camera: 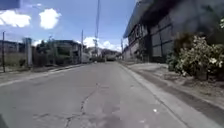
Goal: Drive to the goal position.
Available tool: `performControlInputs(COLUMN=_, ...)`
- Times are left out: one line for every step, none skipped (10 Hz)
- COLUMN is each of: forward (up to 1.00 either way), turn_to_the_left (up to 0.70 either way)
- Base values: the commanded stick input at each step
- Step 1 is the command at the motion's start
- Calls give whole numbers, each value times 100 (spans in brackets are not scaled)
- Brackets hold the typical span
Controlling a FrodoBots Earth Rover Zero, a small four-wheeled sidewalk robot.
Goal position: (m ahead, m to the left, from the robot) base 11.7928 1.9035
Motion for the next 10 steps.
performControlInputs(forward=85, turn_to_the_left=0)
performControlInputs(forward=85, turn_to_the_left=0)
performControlInputs(forward=85, turn_to_the_left=12)
performControlInputs(forward=85, turn_to_the_left=2)
performControlInputs(forward=85, turn_to_the_left=1)
performControlInputs(forward=85, turn_to_the_left=0)
performControlInputs(forward=85, turn_to_the_left=0)
performControlInputs(forward=85, turn_to_the_left=2)
performControlInputs(forward=85, turn_to_the_left=4)
performControlInputs(forward=85, turn_to_the_left=1)
